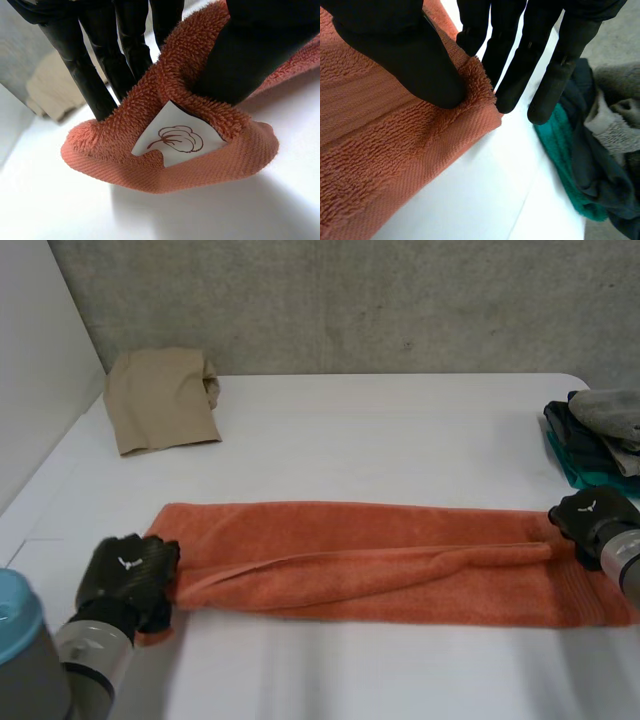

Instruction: Fold the laundry.

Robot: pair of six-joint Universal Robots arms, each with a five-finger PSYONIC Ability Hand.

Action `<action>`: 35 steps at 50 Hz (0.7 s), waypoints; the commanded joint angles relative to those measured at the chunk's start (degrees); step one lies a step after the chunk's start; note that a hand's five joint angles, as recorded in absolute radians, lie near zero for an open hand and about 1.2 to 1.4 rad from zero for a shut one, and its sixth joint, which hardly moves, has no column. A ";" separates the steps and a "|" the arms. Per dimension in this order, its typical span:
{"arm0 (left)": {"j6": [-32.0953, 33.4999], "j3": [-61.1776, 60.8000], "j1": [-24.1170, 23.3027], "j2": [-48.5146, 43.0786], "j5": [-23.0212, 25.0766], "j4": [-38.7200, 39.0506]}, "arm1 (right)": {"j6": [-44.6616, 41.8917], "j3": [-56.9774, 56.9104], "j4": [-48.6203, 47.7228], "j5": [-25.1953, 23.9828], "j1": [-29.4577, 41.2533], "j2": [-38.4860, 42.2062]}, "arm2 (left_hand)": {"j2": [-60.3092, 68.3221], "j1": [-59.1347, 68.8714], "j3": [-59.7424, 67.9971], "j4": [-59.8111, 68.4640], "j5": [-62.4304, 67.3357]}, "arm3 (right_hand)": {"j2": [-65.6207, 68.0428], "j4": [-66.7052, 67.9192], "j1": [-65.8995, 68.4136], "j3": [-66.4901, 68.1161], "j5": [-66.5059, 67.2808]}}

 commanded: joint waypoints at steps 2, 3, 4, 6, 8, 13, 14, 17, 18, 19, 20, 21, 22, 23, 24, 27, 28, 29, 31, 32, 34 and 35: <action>0.97 -1.01 1.54 3.41 4.27 -0.63 | -0.26 1.80 1.90 -1.49 -0.14 -3.70 | -14.37 -9.49 -13.44 -14.33 -11.63 | 12.55 11.23 16.43 11.40 11.81; 1.23 -1.10 1.90 3.32 4.62 -0.80 | -0.35 1.97 2.43 -2.28 -0.22 -3.70 | -19.60 -14.72 -18.67 -19.56 -16.86 | 12.55 11.23 16.43 11.40 11.81; 1.50 -1.19 2.16 3.23 4.97 -0.98 | -0.35 2.06 2.61 -2.55 -0.31 -3.70 | -21.98 -17.10 -21.05 -21.94 -19.24 | 12.55 11.23 16.43 11.40 11.81; 2.64 -1.28 2.86 2.53 5.77 -0.98 | -0.35 2.50 2.96 -3.51 -0.31 -3.70 | -22.84 -17.96 -21.91 -22.80 -20.10 | 12.55 11.23 16.43 11.40 11.81; 3.43 -1.28 2.87 1.04 5.94 -0.98 | -0.44 2.85 2.96 -3.87 -0.31 -3.70 | -23.18 -18.30 -22.25 -23.14 -20.44 | 12.55 11.23 16.43 11.40 11.81; 4.58 -1.28 2.78 -2.75 6.03 -0.90 | -0.35 3.12 2.96 -4.13 -0.14 -3.70 | -22.01 -17.13 -21.08 -21.97 -19.27 | 12.55 11.23 16.43 11.40 11.81; 4.58 -1.28 2.78 -2.84 6.12 -0.81 | -0.35 3.21 2.96 -4.13 -0.05 -3.70 | -21.17 -16.29 -20.24 -21.13 -18.43 | 12.55 11.23 16.43 11.40 11.81; 4.58 -1.28 2.86 -3.10 6.12 -0.37 | -0.35 3.29 2.96 -4.13 -0.05 -3.70 | -13.95 -9.07 -13.02 -13.91 -11.21 | 12.55 11.23 16.43 11.40 11.81; 4.58 -1.28 2.87 -3.19 6.12 -0.28 | -0.35 3.38 2.96 -4.13 -0.05 -3.70 | -11.10 -6.22 -10.17 -11.06 -8.36 | 12.55 11.23 16.43 11.40 11.81; 4.58 -1.19 2.87 -3.36 6.12 -0.19 | -0.35 3.38 2.96 -4.13 -0.05 -3.70 | -6.74 -1.86 -5.81 -6.70 -4.00 | 12.55 11.23 16.43 11.40 11.81; 4.58 -1.19 2.87 -3.80 6.12 -0.02 | -0.35 3.38 2.87 -4.13 -0.05 -3.70 | 0.63 5.51 1.56 0.67 3.37 | 12.55 11.23 16.43 11.40 11.81; 4.58 -1.19 2.95 -3.98 6.12 -0.02 | -0.35 3.30 2.87 -4.13 -0.14 -3.70 | 2.20 7.08 3.13 2.24 4.94 | 12.55 11.23 16.43 11.40 11.81; 4.58 -1.19 2.87 -4.15 6.12 -0.02 | -0.35 3.29 2.87 -4.13 -0.14 -3.78 | 2.22 7.10 3.15 2.26 4.96 | 12.55 11.23 16.43 11.40 11.81; 4.58 -1.19 2.95 -4.15 6.12 -0.02 | -0.35 3.29 2.96 -4.13 -0.22 -3.79 | 2.05 6.93 2.98 2.09 4.79 | 12.55 11.23 16.43 11.40 11.81; 4.49 -1.19 2.87 -4.15 6.12 -0.02 | -0.44 3.29 2.96 -4.13 -0.23 -3.79 | -1.45 3.43 -0.52 -1.41 1.29 | 12.55 11.23 16.43 11.40 11.81; 4.49 -1.28 2.69 -4.15 6.21 -0.10 | -0.44 3.29 2.96 -4.13 -0.40 -3.87 | -17.58 -12.70 -16.65 -17.54 -14.84 | 12.55 11.23 16.43 11.40 11.81; 4.49 -1.45 2.60 -4.07 6.21 -0.28 | -0.44 3.29 2.87 -4.13 -0.40 -3.87 | -21.46 -16.58 -20.53 -21.42 -18.72 | 12.55 11.23 16.43 11.40 11.81; 4.49 -1.45 2.43 -3.98 6.21 -0.28 | -0.44 3.38 2.87 -4.13 -0.40 -3.87 | -22.17 -17.29 -21.24 -22.13 -19.43 | 12.55 11.23 16.43 11.40 11.81; 4.49 -1.63 2.16 -3.63 6.21 -0.45 | -0.44 3.38 2.87 -4.13 -0.40 -3.87 | -25.02 -20.14 -24.09 -24.97 -22.28 | 12.55 11.23 16.43 11.40 11.81; 4.49 -1.72 1.99 -3.28 6.21 -0.80 | -0.44 3.38 2.87 -4.13 -0.40 -3.87 | -29.20 -24.32 -28.27 -29.16 -26.46 | 12.55 11.23 16.43 11.40 11.81; 4.49 -2.07 1.81 -2.93 6.21 -1.59 | -0.44 3.47 2.87 -4.13 -0.40 -3.87 | -29.74 -24.86 -28.81 -29.70 -27.00 | 12.55 11.23 16.43 11.40 11.81; 4.49 -2.33 1.64 -2.40 6.21 -2.47 | -0.44 3.47 2.96 -4.13 -0.40 -3.87 | -29.91 -25.03 -28.98 -29.87 -27.17 | 12.55 11.23 16.43 11.40 11.81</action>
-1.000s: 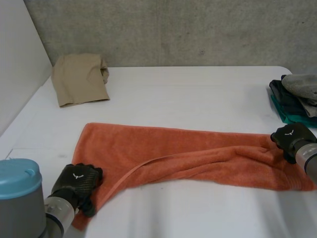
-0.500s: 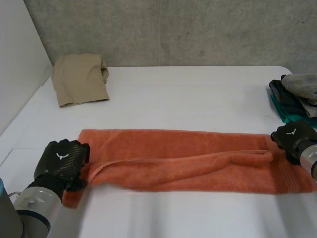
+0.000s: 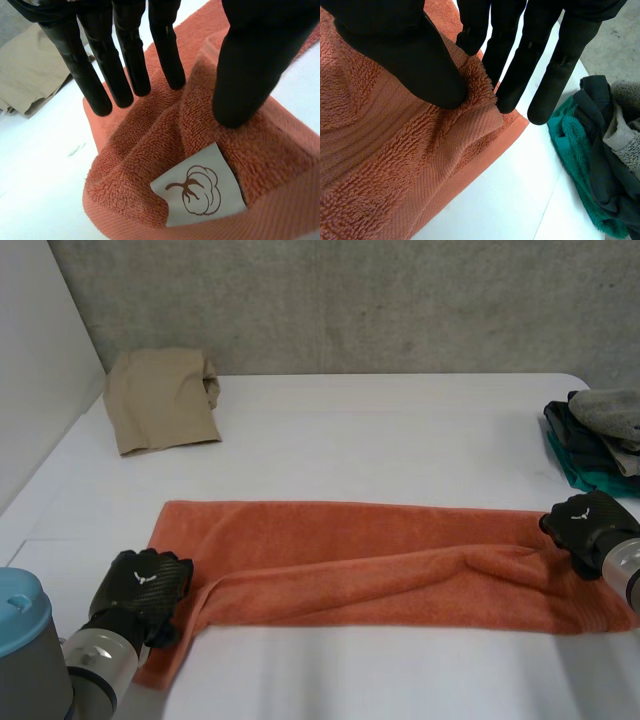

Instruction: Fold the laundry.

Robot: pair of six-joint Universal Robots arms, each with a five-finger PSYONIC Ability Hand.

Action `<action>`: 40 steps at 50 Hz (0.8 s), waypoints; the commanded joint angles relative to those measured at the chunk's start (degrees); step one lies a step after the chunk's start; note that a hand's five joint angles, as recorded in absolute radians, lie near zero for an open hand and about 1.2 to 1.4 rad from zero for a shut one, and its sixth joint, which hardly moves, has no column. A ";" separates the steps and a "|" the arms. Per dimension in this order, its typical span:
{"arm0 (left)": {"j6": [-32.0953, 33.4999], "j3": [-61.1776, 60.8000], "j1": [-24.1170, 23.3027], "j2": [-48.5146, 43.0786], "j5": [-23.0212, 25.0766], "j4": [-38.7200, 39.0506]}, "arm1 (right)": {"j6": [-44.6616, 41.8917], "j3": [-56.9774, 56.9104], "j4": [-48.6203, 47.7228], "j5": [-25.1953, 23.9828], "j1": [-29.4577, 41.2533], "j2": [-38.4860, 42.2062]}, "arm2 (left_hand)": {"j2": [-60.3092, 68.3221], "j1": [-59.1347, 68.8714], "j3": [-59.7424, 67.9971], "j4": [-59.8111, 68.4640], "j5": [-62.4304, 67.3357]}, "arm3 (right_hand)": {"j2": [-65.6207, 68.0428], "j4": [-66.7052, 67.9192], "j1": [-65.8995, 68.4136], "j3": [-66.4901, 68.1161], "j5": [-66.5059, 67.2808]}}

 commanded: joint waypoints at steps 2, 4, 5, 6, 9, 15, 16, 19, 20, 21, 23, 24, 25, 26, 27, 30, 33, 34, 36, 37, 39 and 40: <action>-0.10 -1.15 -1.35 1.99 0.11 -2.97 | -0.01 0.22 -0.04 0.00 0.06 -0.02 | -2.12 -1.97 -2.25 -2.15 -2.38 | 12.55 11.23 16.43 11.40 11.81; -0.28 -0.97 -1.97 1.73 0.11 -3.50 | -0.01 0.22 -0.04 0.00 0.14 -0.02 | -1.96 -1.80 -2.08 -1.99 -2.21 | 12.55 11.23 16.43 11.40 11.81; -0.28 -0.97 -2.06 1.55 0.11 -3.50 | -0.01 0.22 -0.04 0.00 0.15 -0.02 | -1.62 -1.47 -1.75 -1.66 -1.88 | 12.55 11.23 16.43 11.40 11.81; -0.28 -0.97 -1.97 1.46 0.02 -3.50 | -0.01 0.40 -0.04 0.09 0.23 -0.02 | -1.29 -1.13 -1.41 -1.32 -1.54 | 12.55 11.23 16.43 11.40 11.81; -0.19 -1.06 -1.53 0.85 -0.07 -3.24 | -0.01 0.58 -0.13 0.09 0.23 -0.02 | 0.89 1.05 0.77 0.86 0.64 | 12.55 11.23 16.43 11.40 11.81; -0.02 -0.71 -1.09 -1.00 -0.24 0.54 | -0.01 0.84 -0.39 0.18 0.32 -0.02 | 40.01 40.17 39.89 39.98 39.76 | 12.55 11.23 16.43 11.40 11.81; -0.02 -0.80 -0.66 -0.91 -0.25 1.94 | -0.01 0.67 -0.39 0.18 0.23 -0.02 | 40.07 40.23 39.95 40.04 39.82 | 12.55 11.23 16.43 11.40 11.81; -0.02 -0.97 -0.13 1.97 0.02 2.65 | -0.27 0.58 0.14 0.53 0.06 -0.37 | 40.07 40.23 39.95 40.04 39.82 | 12.55 11.23 16.43 11.40 11.81; 0.07 -1.06 -0.04 3.56 0.11 2.39 | -0.36 0.58 0.40 0.70 -0.03 -0.72 | 40.07 40.23 39.95 40.04 39.82 | 12.55 11.23 16.43 11.40 11.81; 0.07 -1.15 0.05 5.31 0.11 1.96 | -1.15 0.84 1.27 0.79 0.06 -2.29 | 40.07 40.23 39.95 40.04 39.82 | 12.55 11.23 16.43 11.40 11.81; 0.07 -1.58 0.23 9.61 0.19 -0.58 | -2.55 1.19 3.11 0.79 -0.29 -4.67 | 40.07 40.23 39.95 40.04 39.82 | 12.55 11.23 16.43 11.40 11.81; 0.25 -1.85 0.32 10.77 0.19 -1.82 | -4.56 1.63 5.82 0.71 -0.38 -7.29 | 40.07 40.23 39.95 40.04 39.82 | 12.55 11.23 16.43 11.40 11.81; 0.34 -2.02 0.40 11.82 0.19 -3.31 | -5.62 1.80 7.68 0.71 -0.38 -8.45 | 40.07 40.23 39.95 40.04 39.82 | 12.55 11.23 16.43 11.40 11.81; 0.77 -2.20 0.66 13.75 0.45 -6.80 | -7.03 2.07 9.61 0.53 -0.38 -9.50 | 40.07 40.23 39.95 40.04 39.82 | 12.55 11.23 16.43 11.40 11.81; 1.12 -2.29 0.93 14.72 0.89 -9.01 | -8.52 2.24 11.81 0.44 -0.38 -10.56 | 40.07 40.23 39.95 40.04 39.82 | 12.55 11.23 16.43 11.40 11.81; 3.40 -2.20 2.94 16.58 4.14 -15.79 | -17.11 3.65 23.30 -0.08 -2.56 -13.20 | 40.07 40.23 39.95 40.04 39.82 | 12.55 11.23 16.43 11.40 11.81; 7.09 -1.50 6.63 16.76 7.92 -19.84 | -19.52 3.83 25.97 -0.35 -4.25 -13.65 | 40.07 40.23 39.95 40.04 39.82 | 12.55 11.23 16.43 11.40 11.81; 8.23 -1.15 7.95 16.76 8.80 -20.11 | -19.44 3.57 25.02 -1.31 -5.21 -13.65 | 40.07 40.23 39.95 40.04 39.82 | 12.55 11.23 16.43 11.40 11.81; 10.34 0.68 11.45 16.06 10.73 -19.32 | -18.12 3.39 22.65 -1.58 -4.95 -13.56 | 40.07 40.23 39.95 40.04 39.82 | 12.55 11.23 16.43 11.40 11.81; 10.62 1.31 12.44 15.53 11.35 -18.80 | -16.11 3.13 19.77 -1.75 -4.52 -13.12 | 40.07 40.23 39.95 40.04 39.82 | 12.55 11.23 16.43 11.40 11.81; 11.14 4.02 14.02 10.90 13.02 -15.56 | -13.73 2.42 17.02 -2.02 -3.90 -12.68 | 40.07 40.23 39.95 40.04 39.82 | 12.55 11.23 16.43 11.40 11.81; 11.15 4.04 14.03 10.87 13.03 -15.54 | -12.42 2.07 15.71 -2.28 -3.64 -12.24 | 40.07 40.23 39.95 40.04 39.82 | 12.55 11.23 16.43 11.40 11.81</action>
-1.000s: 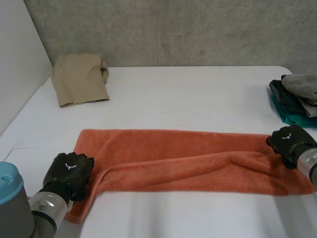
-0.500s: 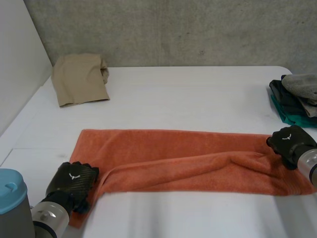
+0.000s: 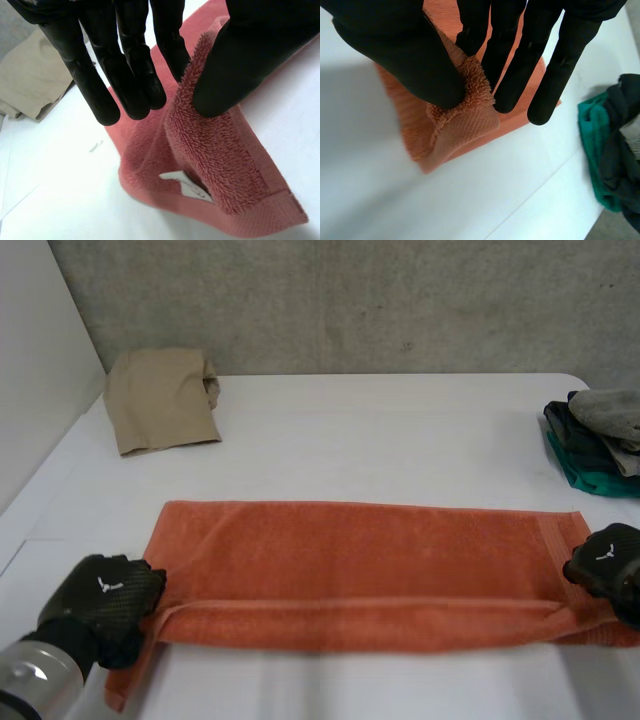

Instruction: Fold the laundry.

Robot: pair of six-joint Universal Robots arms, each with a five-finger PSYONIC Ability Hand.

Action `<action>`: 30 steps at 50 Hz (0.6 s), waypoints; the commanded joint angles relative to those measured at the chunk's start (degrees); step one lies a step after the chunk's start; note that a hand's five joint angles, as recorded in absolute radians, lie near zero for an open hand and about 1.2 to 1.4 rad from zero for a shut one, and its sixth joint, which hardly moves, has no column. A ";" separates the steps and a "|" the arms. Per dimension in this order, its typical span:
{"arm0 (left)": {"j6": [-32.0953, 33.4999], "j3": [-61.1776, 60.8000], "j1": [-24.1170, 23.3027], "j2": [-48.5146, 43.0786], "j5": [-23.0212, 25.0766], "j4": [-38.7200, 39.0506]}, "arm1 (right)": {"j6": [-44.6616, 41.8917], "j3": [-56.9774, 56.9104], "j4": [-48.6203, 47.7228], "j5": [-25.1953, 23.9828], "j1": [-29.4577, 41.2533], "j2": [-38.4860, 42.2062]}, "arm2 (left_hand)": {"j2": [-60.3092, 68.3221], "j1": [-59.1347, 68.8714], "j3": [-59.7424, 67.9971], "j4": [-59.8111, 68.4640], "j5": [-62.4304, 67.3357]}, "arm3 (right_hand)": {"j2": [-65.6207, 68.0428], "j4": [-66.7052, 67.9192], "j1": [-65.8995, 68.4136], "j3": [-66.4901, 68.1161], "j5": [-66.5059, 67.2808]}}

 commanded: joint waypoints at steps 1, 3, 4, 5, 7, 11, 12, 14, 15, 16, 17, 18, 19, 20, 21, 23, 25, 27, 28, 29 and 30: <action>4.45 7.64 6.72 -10.86 5.85 6.35 | 8.09 -2.48 -10.35 -1.53 1.08 3.40 | 11.41 14.03 11.87 11.42 14.11 | 12.55 11.23 16.43 11.40 11.82; 4.55 10.90 6.46 -15.53 5.86 9.35 | 10.57 -3.80 -13.00 -1.36 1.53 6.22 | 11.41 14.03 11.87 11.42 14.11 | 12.55 11.23 16.43 11.40 11.82; 4.55 12.23 6.37 -17.39 5.77 10.41 | 12.58 -5.20 -15.71 -0.84 1.79 8.93 | 11.41 14.03 11.87 11.42 14.11 | 12.55 11.23 16.43 11.40 11.82; 4.55 13.81 6.19 -19.06 5.68 11.21 | 13.12 -5.74 -16.61 -0.74 1.79 9.91 | 11.41 14.03 11.87 11.42 14.11 | 12.55 11.23 16.43 11.40 11.82; 4.64 18.80 4.97 -24.66 5.77 13.48 | 14.00 -6.96 -18.37 -0.48 2.14 11.41 | 11.41 14.03 11.87 11.42 14.11 | 12.55 11.23 16.43 11.40 11.82; 4.55 27.41 3.12 -34.59 5.59 14.47 | 14.88 -9.25 -21.80 0.92 3.90 13.26 | 11.41 14.03 11.87 11.42 14.11 | 12.55 11.23 16.43 11.40 11.82; 4.64 28.84 2.94 -35.94 5.51 14.47 | 14.97 -10.21 -23.63 1.71 4.60 14.57 | 11.41 14.03 11.87 11.42 14.11 | 12.55 11.23 16.43 11.40 11.82; 4.55 33.48 2.68 -40.49 5.50 14.47 | 14.97 -11.27 -25.57 2.59 5.04 16.50 | 11.41 14.03 11.87 11.42 14.11 | 12.55 11.23 16.43 11.40 11.82; 4.55 34.81 2.68 -41.74 5.50 14.47 | 14.89 -12.32 -27.32 3.38 5.48 18.60 | 11.41 14.03 11.87 11.42 14.11 | 12.55 11.23 16.43 11.40 11.82; 4.55 35.87 2.59 -42.71 5.50 14.64 | 14.97 -12.94 -28.13 3.74 5.66 19.49 | 11.41 14.03 11.87 11.42 14.11 | 12.55 11.23 16.43 11.40 11.82; 4.64 38.14 2.42 -44.72 5.42 15.17 | 14.97 -13.56 -28.92 4.09 5.92 20.46 | 11.41 14.03 11.87 11.42 14.11 | 12.55 11.23 16.43 11.40 11.82; 4.55 39.47 2.33 -45.79 5.50 15.26 | 14.97 -14.17 -29.53 4.44 6.27 21.34 | 11.41 14.03 11.87 11.42 14.11 | 12.55 11.23 16.43 11.40 11.82; 4.55 40.62 2.24 -46.67 5.42 15.43 | 15.15 -15.66 -31.11 5.31 6.89 23.00 | 11.41 14.03 11.87 11.42 14.11 | 12.55 11.23 16.43 11.40 11.82; 4.55 41.85 2.15 -47.63 5.33 15.61 | 15.32 -16.37 -31.99 5.76 7.33 23.89 | 11.41 14.03 11.87 11.42 14.11 | 12.55 11.23 16.43 11.40 11.82; 4.55 44.12 1.80 -49.38 5.07 16.05 | 15.41 -16.98 -32.78 6.28 7.68 24.68 | 11.41 14.03 11.87 11.42 14.11 | 12.55 11.23 16.43 11.40 11.82; 4.55 46.24 1.45 -50.98 5.07 16.58 | 15.59 -19.00 -34.54 7.86 8.64 27.05 | 11.41 14.03 11.87 11.42 14.11 | 12.55 11.23 16.43 11.40 11.82; 4.64 48.52 0.66 -52.99 5.07 17.10 | 15.50 -20.24 -35.07 9.01 9.17 28.46 | 11.41 14.03 11.87 11.42 14.11 | 12.55 11.23 16.43 11.40 11.82; 4.55 49.94 0.22 -54.14 5.07 17.45 | 15.59 -22.08 -35.51 10.76 10.05 30.13 | 11.41 14.03 11.87 11.42 14.11 | 12.55 11.23 16.43 11.40 11.82; 4.55 50.64 -0.04 -54.58 5.07 17.72 | 15.76 -22.61 -35.52 11.47 10.40 30.49 | 11.41 14.03 11.87 11.42 14.11 | 12.55 11.23 16.43 11.40 11.82; 4.55 51.34 -0.40 -55.02 5.07 18.07 | 15.85 -23.14 -35.52 12.34 10.67 30.92 | -1.06 1.56 -0.60 -1.04 1.64 | -5.55 -6.86 -1.66 -6.70 -6.28; 4.55 51.53 -0.57 -55.03 5.07 18.16 | 16.02 -23.84 -35.17 14.01 11.37 31.28 | -15.50 -12.89 -15.04 -15.49 -12.81 | -57.45 -58.77 -53.57 -58.60 -58.18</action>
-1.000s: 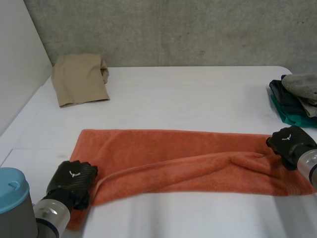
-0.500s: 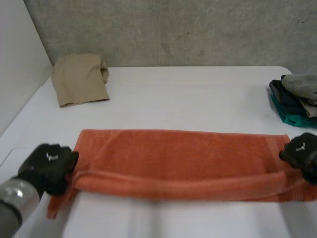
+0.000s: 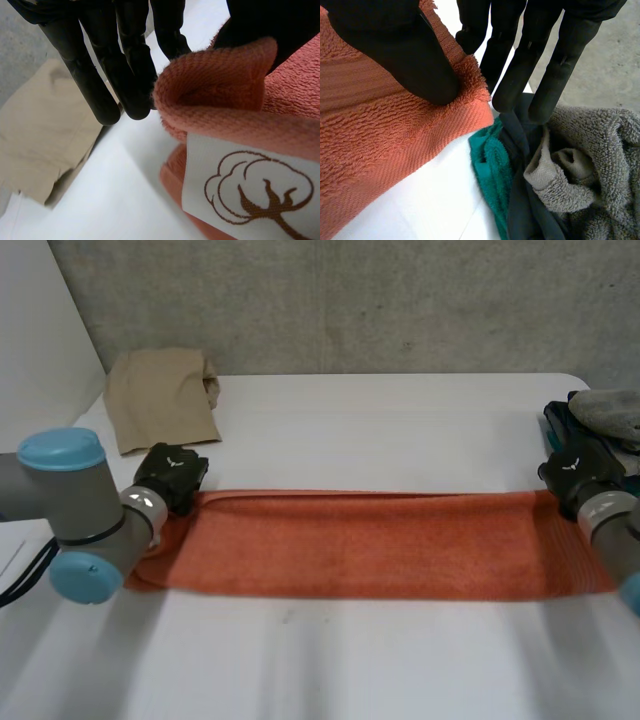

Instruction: Fold the laundry.

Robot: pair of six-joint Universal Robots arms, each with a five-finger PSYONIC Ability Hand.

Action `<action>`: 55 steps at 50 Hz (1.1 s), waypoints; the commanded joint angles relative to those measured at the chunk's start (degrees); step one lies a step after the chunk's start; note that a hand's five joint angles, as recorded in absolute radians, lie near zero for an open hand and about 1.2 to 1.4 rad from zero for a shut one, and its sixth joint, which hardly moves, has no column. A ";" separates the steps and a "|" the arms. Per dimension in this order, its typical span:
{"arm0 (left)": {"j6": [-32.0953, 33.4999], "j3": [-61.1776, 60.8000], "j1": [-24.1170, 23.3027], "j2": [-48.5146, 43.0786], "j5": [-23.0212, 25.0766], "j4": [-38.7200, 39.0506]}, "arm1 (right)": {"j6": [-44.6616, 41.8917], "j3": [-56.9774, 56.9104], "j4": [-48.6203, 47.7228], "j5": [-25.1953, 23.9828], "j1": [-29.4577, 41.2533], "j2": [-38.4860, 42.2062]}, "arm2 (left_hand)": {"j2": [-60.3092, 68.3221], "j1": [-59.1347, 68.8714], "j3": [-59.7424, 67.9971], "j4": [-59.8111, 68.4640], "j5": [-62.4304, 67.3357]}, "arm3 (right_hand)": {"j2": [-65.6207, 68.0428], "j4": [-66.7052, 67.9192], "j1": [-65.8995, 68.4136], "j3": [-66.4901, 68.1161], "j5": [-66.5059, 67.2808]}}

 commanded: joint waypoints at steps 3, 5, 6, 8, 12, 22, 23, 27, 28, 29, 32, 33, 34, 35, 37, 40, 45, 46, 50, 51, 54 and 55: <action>-0.02 4.10 -2.51 -2.29 -0.29 1.47 | 1.04 -3.79 -0.48 7.53 3.52 3.27 | -58.61 -55.97 -58.23 -58.76 -55.89 | -57.45 -58.79 -53.57 -58.60 -58.19; -0.10 3.84 -2.86 -1.06 -0.55 1.21 | 2.18 -2.91 -0.92 7.62 3.52 3.18 | -57.72 -55.08 -57.34 -57.87 -55.00 | -57.45 -58.79 -53.57 -58.60 -58.19; -0.10 3.06 -2.86 1.82 -0.64 0.68 | 2.80 -2.56 -0.92 7.54 3.43 3.00 | -57.72 -55.09 -57.34 -57.88 -55.00 | -57.45 -58.79 -53.57 -58.60 -58.19; -0.37 1.30 -2.69 5.70 -0.99 0.24 | 5.00 -0.98 -0.31 7.36 3.43 0.72 | -57.56 -54.92 -57.18 -57.71 -54.83 | -57.45 -58.79 -53.57 -58.60 -58.19; -0.72 -6.78 -2.25 15.10 -1.26 -2.22 | 6.67 2.97 0.39 5.78 2.99 -7.53 | -57.56 -54.92 -57.18 -57.71 -54.83 | -57.45 -58.79 -53.57 -58.60 -58.19; -0.19 -21.21 0.74 20.92 -1.08 1.11 | 7.20 10.00 12.94 -3.35 0.20 -14.31 | -57.39 -54.75 -57.01 -57.54 -54.67 | -57.45 -58.79 -53.57 -58.60 -58.19; -0.19 -21.30 0.83 20.22 -1.08 2.16 | 7.11 10.71 13.83 -3.80 -0.78 -14.40 | -57.22 -54.58 -56.84 -57.37 -54.50 | -57.45 -58.79 -53.57 -58.60 -58.19; -0.19 -20.25 2.40 14.86 -0.99 6.56 | 6.76 13.26 13.93 -5.56 -4.38 -14.40 | -56.88 -54.25 -56.50 -57.03 -54.16 | -57.45 -58.79 -53.57 -58.60 -58.19; -0.02 -19.20 3.02 12.76 -1.08 7.87 | 6.76 13.61 13.67 -5.91 -4.74 -14.40 | -56.55 -53.91 -56.17 -56.70 -53.83 | -57.45 -58.79 -53.57 -58.60 -58.19; -0.02 -18.41 3.02 11.70 -1.08 8.41 | 6.76 13.88 13.40 -6.26 -5.00 -14.40 | -56.38 -53.74 -56.00 -56.53 -53.66 | -57.45 -58.79 -53.57 -58.60 -58.19; -0.02 -14.64 3.46 7.58 -1.34 10.16 | 6.50 14.58 12.87 -7.05 -5.53 -14.31 | -55.21 -52.57 -54.83 -55.36 -52.49 | -57.45 -58.79 -53.57 -58.60 -58.19; -0.02 -13.57 3.46 6.51 -1.60 10.61 | 6.50 14.67 12.87 -7.06 -5.79 -14.40 | -54.70 -52.06 -54.32 -54.85 -51.98 | -57.45 -58.79 -53.57 -58.60 -58.19; -0.02 -12.43 3.46 5.55 -1.69 11.13 | 6.41 14.67 12.87 -7.14 -5.97 -14.40 | -54.36 -51.73 -53.98 -54.51 -51.64 | -57.45 -58.79 -53.57 -58.60 -58.19; -0.02 -11.12 3.46 4.67 -1.69 11.57 | 6.50 14.67 12.87 -7.14 -6.06 -14.40 | -53.86 -51.22 -53.48 -54.01 -51.14 | -57.45 -58.79 -53.57 -58.60 -58.19; 0.07 -6.90 3.55 2.03 -1.87 12.98 | 6.50 14.41 12.79 -7.14 -6.06 -14.40 | -52.18 -49.54 -51.80 -52.33 -49.46 | -57.45 -58.79 -53.57 -58.60 -58.19; 0.60 -0.31 3.90 -0.61 -2.74 14.74 | 6.58 13.97 12.70 -7.06 -6.06 -14.40 | -50.83 -48.19 -50.45 -50.98 -48.11 | -57.45 -58.79 -53.57 -58.60 -58.19; 0.86 4.80 4.96 -0.88 -5.82 15.01 | 7.11 13.53 12.61 -6.97 -5.71 -14.75 | -51.84 -49.20 -51.46 -51.99 -49.11 | -57.45 -58.79 -53.57 -58.60 -58.19; 0.78 4.81 4.61 -0.53 -5.82 15.01 | 7.20 13.53 12.52 -6.97 -5.62 -14.93 | -51.84 -49.20 -51.46 -51.99 -49.12 | -57.45 -58.79 -53.57 -58.60 -58.19; 0.16 4.02 3.12 4.29 -6.09 14.57 | 7.11 13.27 12.61 -7.32 -5.97 -16.68 | -53.18 -50.54 -52.80 -53.33 -50.46 | -57.45 -58.79 -53.57 -58.60 -58.19; 0.07 3.32 2.76 5.61 -6.09 14.48 | 7.02 13.09 12.70 -7.32 -6.06 -16.95 | -54.18 -51.54 -53.80 -54.33 -51.46 | -57.45 -58.79 -53.57 -58.60 -58.19; 0.07 -1.07 1.36 10.44 -6.00 13.43 | 7.02 12.48 13.22 -6.97 -6.23 -17.65 | -54.86 -52.23 -54.48 -55.02 -52.14 | -57.45 -58.79 -53.57 -58.60 -58.19; 0.07 -2.04 1.18 11.33 -6.00 13.08 | 6.94 12.39 13.40 -6.88 -6.23 -17.91 | -54.86 -52.23 -54.48 -55.02 -52.14 | -57.45 -58.79 -53.57 -58.60 -58.19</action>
